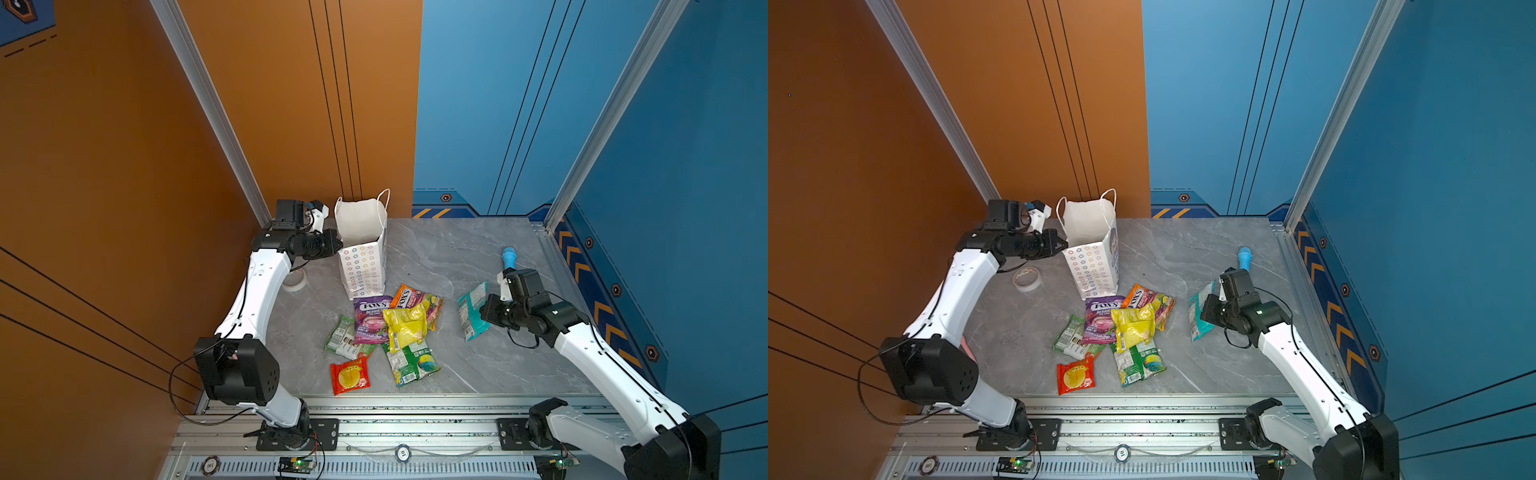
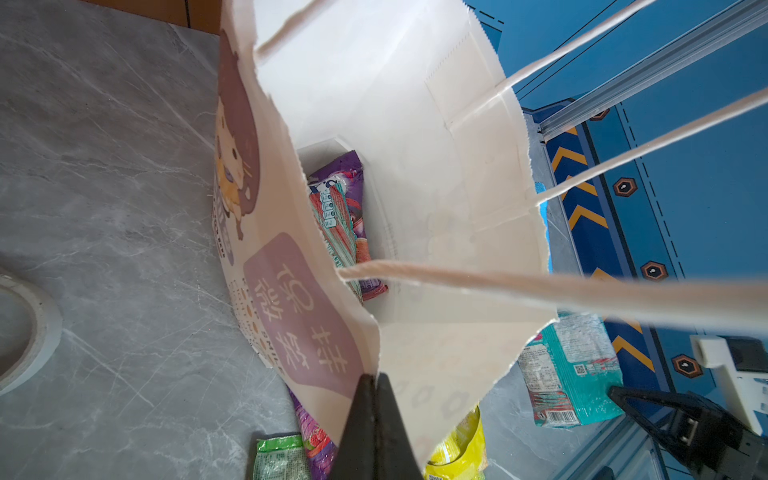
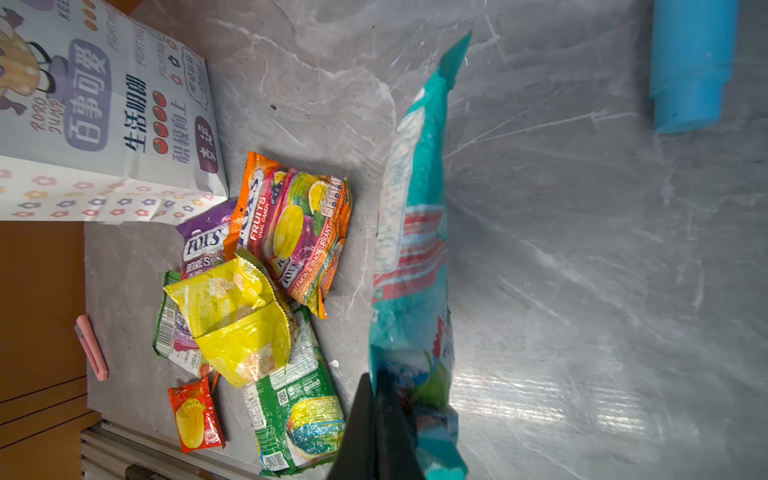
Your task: Place the snacks into the paper bag
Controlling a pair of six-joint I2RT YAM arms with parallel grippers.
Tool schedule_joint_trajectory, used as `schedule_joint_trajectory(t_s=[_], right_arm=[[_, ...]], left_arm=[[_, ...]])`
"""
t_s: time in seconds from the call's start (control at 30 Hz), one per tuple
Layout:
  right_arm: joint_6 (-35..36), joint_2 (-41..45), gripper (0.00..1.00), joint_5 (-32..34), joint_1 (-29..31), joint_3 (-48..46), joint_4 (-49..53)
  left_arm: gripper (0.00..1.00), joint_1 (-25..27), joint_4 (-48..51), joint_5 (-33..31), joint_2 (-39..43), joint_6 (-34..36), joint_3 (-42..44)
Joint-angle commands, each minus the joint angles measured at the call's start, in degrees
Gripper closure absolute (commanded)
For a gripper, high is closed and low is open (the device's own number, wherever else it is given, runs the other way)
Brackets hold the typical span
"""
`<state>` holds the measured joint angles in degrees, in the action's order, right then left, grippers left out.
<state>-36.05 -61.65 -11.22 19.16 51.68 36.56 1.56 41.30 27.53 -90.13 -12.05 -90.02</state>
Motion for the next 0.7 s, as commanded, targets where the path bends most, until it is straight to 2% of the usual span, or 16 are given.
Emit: schedule_joint_trajectory(t_s=[0.0, 0.3, 0.67], right_arm=[[-1.02, 1.27, 1.00, 2.55, 0.26, 3.91, 0.45], [-2.00, -1.72, 1.00, 5.67, 3.71, 11.91, -4.20], [-0.69, -9.88, 1.00, 7.71, 15.55, 26.12, -8.23]], left_arm=[[0.98, 0.28, 1.55, -0.50, -0.76, -0.09, 1.25], [0.98, 0.46, 1.58, -0.57, -0.82, -0.02, 1.19], [0.98, 0.55, 1.59, -0.63, -0.75, -0.07, 1.16]])
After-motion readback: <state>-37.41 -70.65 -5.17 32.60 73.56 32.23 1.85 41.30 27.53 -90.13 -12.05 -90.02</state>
